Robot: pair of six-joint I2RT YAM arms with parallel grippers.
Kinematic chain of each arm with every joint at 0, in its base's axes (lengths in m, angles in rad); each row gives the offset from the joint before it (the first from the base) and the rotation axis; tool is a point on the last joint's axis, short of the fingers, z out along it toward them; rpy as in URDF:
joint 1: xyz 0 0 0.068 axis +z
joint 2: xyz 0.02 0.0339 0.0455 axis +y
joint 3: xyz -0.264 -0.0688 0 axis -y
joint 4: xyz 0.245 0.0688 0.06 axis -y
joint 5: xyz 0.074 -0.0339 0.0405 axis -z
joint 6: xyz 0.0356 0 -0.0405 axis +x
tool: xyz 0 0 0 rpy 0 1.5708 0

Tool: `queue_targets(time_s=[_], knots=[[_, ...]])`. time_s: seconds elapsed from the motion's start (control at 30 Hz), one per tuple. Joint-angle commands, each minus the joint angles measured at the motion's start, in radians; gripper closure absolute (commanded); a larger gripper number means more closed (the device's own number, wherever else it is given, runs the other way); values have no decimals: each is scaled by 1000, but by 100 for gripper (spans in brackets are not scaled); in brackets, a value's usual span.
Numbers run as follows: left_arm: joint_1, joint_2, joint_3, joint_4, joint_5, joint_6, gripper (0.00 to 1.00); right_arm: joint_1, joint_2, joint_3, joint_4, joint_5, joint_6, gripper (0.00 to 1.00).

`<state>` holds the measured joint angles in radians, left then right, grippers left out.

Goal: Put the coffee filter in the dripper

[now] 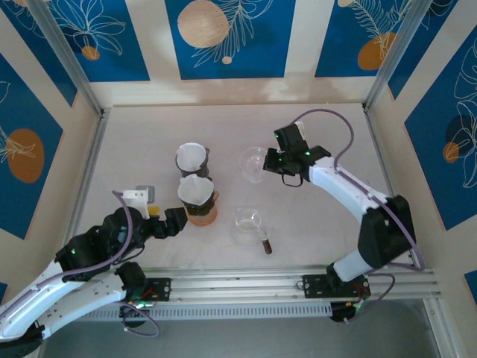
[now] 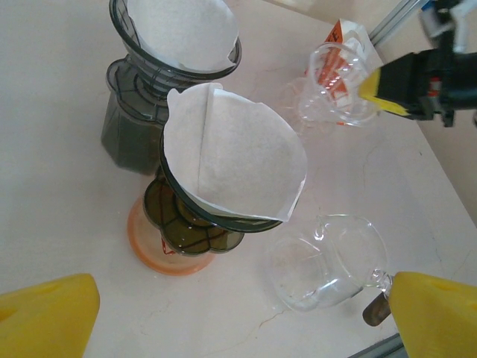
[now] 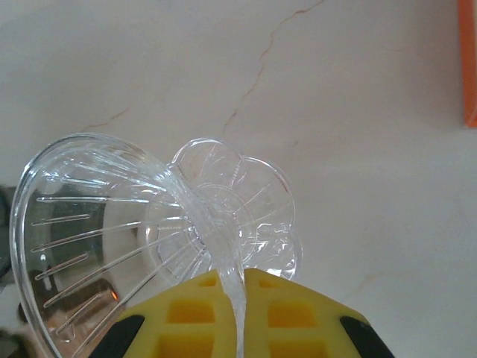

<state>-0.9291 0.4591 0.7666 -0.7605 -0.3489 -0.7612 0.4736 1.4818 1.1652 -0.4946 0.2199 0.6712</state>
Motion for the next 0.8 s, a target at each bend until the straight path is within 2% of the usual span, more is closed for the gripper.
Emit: queue_targets(time_s=[0.0,0.17,0.37,0.6,0.77], knots=[[10,-9,23,-10,-13,-15,0,1,-136,-57,-31,-33,-3,100],[10,-13,19,-6,-10,-19,0,28,-318,-116,-112,-85,5,100],[10,-14,14,-6,-10,-21,0,89,-443,-116,-259,-156,-7,100],[10,-20,11,-11,-12,-24,0,173,-421,-69,-392,-262,-11,100],[10,-26,5,-13,-14,-27,0,222,-376,-38,-432,-246,-24,100]])
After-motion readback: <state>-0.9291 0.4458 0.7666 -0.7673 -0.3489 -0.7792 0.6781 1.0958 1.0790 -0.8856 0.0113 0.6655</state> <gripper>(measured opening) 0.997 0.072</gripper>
